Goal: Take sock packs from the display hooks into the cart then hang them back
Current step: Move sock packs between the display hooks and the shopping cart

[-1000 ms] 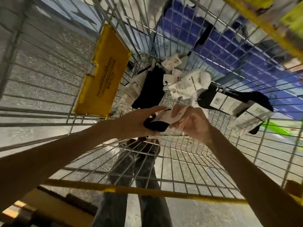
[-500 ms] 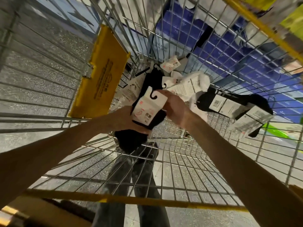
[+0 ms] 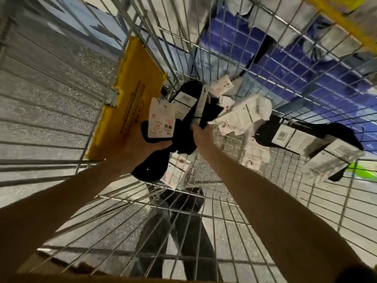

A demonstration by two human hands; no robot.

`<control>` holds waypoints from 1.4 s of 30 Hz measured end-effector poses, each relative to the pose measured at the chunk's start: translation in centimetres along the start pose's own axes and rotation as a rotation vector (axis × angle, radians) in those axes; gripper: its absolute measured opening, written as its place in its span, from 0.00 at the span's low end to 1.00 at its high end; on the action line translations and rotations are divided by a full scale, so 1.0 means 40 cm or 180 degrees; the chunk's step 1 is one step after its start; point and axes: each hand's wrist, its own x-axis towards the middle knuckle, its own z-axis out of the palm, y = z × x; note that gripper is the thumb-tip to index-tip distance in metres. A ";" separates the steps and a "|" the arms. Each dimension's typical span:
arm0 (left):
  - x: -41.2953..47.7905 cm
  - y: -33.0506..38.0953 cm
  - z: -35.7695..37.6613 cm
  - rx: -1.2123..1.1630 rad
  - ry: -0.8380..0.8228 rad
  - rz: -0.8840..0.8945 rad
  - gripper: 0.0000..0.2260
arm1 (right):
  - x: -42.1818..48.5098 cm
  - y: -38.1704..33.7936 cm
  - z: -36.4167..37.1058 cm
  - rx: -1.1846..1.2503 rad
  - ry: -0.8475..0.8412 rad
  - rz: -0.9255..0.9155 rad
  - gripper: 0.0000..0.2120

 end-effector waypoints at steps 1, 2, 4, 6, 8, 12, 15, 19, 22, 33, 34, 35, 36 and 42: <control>0.005 0.001 0.000 0.0009 -0.0030 -0.0036 0.37 | -0.028 -0.006 -0.032 0.0194 -0.0113 0.0010 0.14; 0.007 0.001 0.001 -0.0083 -0.0003 -0.0021 0.35 | -0.062 -0.011 -0.067 0.0384 -0.0303 0.0081 0.10; 0.007 0.012 0.001 -0.0114 0.0006 0.0012 0.33 | -0.124 -0.016 -0.135 0.0679 -0.0749 0.0221 0.08; -0.002 0.012 -0.005 -0.0111 -0.0001 0.0163 0.37 | -0.191 -0.018 -0.206 0.0892 -0.1126 0.0325 0.10; -0.015 0.008 -0.014 0.0113 0.0102 0.0362 0.46 | -0.254 -0.027 -0.271 0.0861 -0.1383 0.0409 0.14; -0.053 0.030 -0.013 0.0229 0.0055 0.0615 0.47 | -0.337 -0.037 -0.367 0.0949 -0.1593 0.0553 0.15; -0.079 0.065 -0.004 -0.0005 -0.0461 0.0706 0.33 | -0.386 -0.062 -0.388 0.1008 -0.1812 0.0379 0.18; -0.111 0.112 0.028 0.0180 -0.0645 0.0691 0.14 | -0.422 -0.076 -0.339 0.0474 -0.1198 -0.0466 0.06; -0.139 0.149 0.067 0.0022 -0.0578 0.0484 0.13 | -0.428 -0.044 -0.282 -0.1179 -0.0196 -0.1378 0.08; -0.134 0.148 0.088 -0.0987 -0.0878 -0.0328 0.07 | -0.496 0.021 -0.154 -0.2996 -0.0835 -0.2037 0.32; -0.128 0.137 0.077 -0.0857 -0.0833 -0.0321 0.10 | -0.495 0.014 -0.162 -0.3046 -0.1075 -0.2037 0.34; -0.120 0.126 0.064 -0.0657 -0.0777 -0.0265 0.12 | -0.486 0.010 -0.169 -0.3067 -0.1308 -0.2020 0.34; -0.112 0.121 0.050 -0.0430 -0.0677 -0.0168 0.15 | -0.474 0.005 -0.176 -0.3105 -0.1490 -0.2001 0.33; -0.067 0.053 -0.039 0.1729 0.0036 0.0607 0.18 | -0.314 0.011 -0.191 -0.2346 -0.1164 -0.0979 0.19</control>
